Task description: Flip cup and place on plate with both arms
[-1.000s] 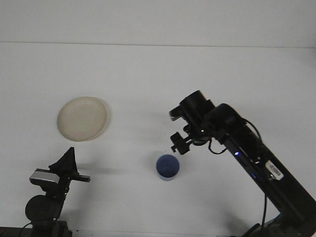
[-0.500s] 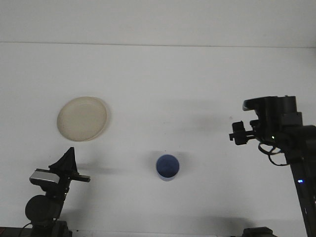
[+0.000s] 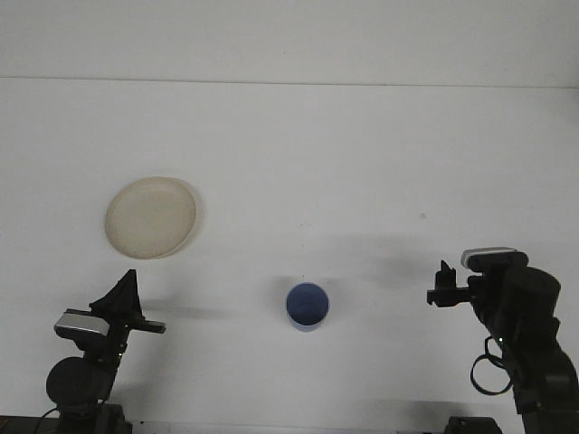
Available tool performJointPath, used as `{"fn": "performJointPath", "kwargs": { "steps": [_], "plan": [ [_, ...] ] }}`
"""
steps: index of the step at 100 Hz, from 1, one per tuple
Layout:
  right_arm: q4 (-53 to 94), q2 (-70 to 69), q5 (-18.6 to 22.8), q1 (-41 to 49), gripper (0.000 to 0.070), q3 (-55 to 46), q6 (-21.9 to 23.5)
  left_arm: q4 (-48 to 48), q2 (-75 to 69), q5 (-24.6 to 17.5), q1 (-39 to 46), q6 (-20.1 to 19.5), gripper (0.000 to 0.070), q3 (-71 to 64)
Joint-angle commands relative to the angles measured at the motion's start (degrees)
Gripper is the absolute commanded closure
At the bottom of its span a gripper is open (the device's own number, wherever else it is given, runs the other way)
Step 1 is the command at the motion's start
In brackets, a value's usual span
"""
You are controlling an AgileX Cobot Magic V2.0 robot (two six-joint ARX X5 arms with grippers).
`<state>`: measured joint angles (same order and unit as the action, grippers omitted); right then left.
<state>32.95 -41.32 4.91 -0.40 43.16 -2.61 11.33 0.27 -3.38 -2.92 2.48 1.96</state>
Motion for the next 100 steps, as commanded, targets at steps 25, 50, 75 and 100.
{"fn": "performJointPath", "kwargs": {
  "steps": [25, 50, 75, 100],
  "plan": [
    [-17.0, 11.2, -0.8, 0.2, 0.0208, -9.0, 1.0, 0.7, -0.1, -0.1, -0.1, -0.3, 0.0689, -1.1],
    [-16.4, 11.3, -0.7, 0.2, 0.0208, -9.0, 0.7, 0.7, -0.1, -0.1, -0.1, -0.3, 0.0689, -1.1],
    [-16.7, 11.3, -0.8, 0.1, 0.0208, -9.0, 0.7, 0.7, -0.1, -0.1, -0.1, -0.3, 0.0689, -1.1],
    [-16.7, 11.3, -0.8, 0.1, 0.0208, -9.0, 0.7, 0.7, -0.1, -0.1, -0.1, -0.3, 0.0689, -1.1]
  ]
}}
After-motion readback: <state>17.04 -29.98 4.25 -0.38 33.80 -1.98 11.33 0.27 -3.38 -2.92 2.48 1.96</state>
